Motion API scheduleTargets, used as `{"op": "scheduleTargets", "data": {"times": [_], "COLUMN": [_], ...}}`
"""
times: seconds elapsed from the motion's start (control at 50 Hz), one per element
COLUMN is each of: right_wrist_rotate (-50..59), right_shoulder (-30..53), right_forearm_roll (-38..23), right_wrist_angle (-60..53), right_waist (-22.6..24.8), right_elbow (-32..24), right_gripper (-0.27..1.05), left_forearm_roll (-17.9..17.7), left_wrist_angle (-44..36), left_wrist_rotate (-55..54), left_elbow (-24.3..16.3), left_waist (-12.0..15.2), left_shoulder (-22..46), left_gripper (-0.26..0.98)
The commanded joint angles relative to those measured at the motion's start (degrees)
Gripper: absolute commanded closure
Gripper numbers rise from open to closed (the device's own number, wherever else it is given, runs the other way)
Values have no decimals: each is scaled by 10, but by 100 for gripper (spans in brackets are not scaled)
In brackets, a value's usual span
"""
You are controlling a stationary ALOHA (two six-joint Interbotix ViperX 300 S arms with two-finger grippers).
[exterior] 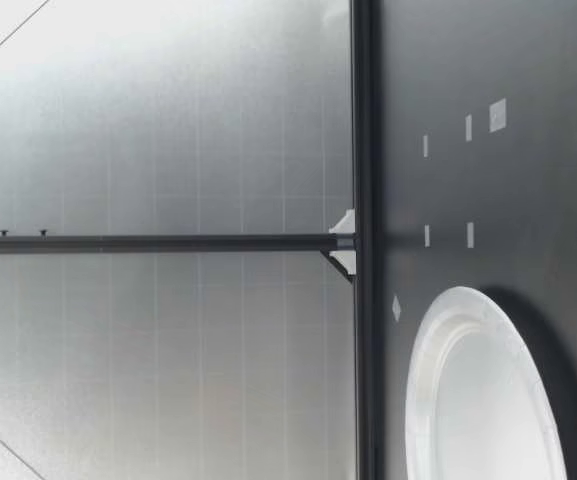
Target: Pick up the fork and place it on the plate.
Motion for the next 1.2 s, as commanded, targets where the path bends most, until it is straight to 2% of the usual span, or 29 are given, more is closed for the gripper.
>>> {"op": "scheduleTargets", "data": {"times": [0.0, 0.1, 0.2, 0.28, 0.38, 0.46, 0.54, 0.64, 0.76, 0.78, 1.02, 1.18], "right_wrist_rotate": [0, 5, 22, 24, 23, 22, 25, 23, 23, 22, 25, 40], "right_shoulder": [0, -20, -41, -40, 1, 57, 123, 207, 315, 330, 488, 546], "right_forearm_roll": [0, 7, 27, 25, 22, 20, 26, 43, 47, 47, 48, 53], "right_wrist_angle": [-6, -4, 11, 72, 194, 275, 324, 362, 374, 374, 374, 373], "right_waist": [3, 3, 4, 3, 3, 3, 4, 21, 63, 69, 113, 128], "right_elbow": [-6, 6, -4, -36, -91, -126, -147, -161, -183, -188, -267, -294], "right_gripper": [73, 84, 84, 84, 84, 81, 72, 50, 15, 13, 22, 23], "left_forearm_roll": [0, -23, -33, -32, -27, -21, -23, -23, -24, -25, -26, -29], "left_wrist_angle": [-3, 4, 40, 101, 149, 145, 127, 92, 39, 29, -11, -15], "left_wrist_rotate": [-3, -21, -40, -40, -32, -19, -16, -19, -20, -20, -19, -20], "left_elbow": [6, 12, -7, -37, -76, -95, -106, -100, -90, -86, -62, -49], "left_waist": [2, 2, 2, 0, -19, -45, -54, -54, -54, -54, -54, -54], "left_shoulder": [-11, -30, -37, -25, 10, 52, 91, 127, 150, 151, 137, 127], "left_gripper": [63, 74, 75, 75, 74, 74, 74, 74, 72, 71, 61, 59]}}
